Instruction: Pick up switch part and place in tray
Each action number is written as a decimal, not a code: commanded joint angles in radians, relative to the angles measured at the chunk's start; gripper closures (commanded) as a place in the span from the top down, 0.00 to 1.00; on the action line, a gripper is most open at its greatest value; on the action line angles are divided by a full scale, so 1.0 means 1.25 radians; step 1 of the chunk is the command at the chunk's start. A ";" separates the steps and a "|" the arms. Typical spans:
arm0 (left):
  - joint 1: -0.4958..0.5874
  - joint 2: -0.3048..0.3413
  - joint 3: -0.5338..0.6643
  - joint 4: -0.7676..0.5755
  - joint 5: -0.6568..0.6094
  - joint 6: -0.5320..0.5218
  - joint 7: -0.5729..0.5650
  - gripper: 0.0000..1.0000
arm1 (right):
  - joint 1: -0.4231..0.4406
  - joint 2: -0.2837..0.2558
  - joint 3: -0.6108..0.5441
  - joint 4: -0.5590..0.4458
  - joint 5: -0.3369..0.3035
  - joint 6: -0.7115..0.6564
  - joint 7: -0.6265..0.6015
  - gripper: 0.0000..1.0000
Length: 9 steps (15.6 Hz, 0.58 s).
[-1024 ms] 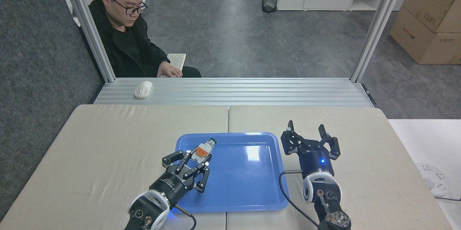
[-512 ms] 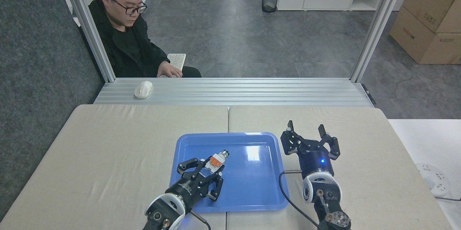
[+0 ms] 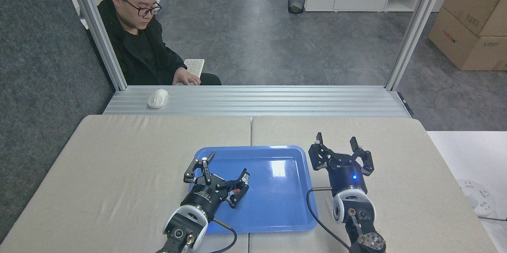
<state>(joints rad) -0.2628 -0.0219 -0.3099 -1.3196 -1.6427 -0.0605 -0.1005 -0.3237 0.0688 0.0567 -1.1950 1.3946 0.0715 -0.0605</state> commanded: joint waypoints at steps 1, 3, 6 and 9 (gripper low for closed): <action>-0.024 0.003 0.196 -0.026 0.029 0.051 0.042 1.00 | 0.000 -0.001 0.001 0.000 0.000 0.000 0.001 1.00; -0.049 0.022 0.278 -0.012 0.109 0.042 0.042 1.00 | 0.000 -0.001 0.001 0.000 0.000 0.000 0.001 1.00; -0.052 0.074 0.282 -0.007 0.153 0.055 0.045 1.00 | 0.000 -0.001 0.001 0.000 0.000 0.000 0.001 1.00; -0.039 0.074 0.282 0.016 0.147 0.055 0.045 1.00 | 0.000 0.000 0.000 0.000 0.000 0.000 0.001 1.00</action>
<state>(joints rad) -0.3115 0.0192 -0.0958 -1.3254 -1.4968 0.0054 -0.0453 -0.3237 0.0683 0.0578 -1.1950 1.3946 0.0715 -0.0605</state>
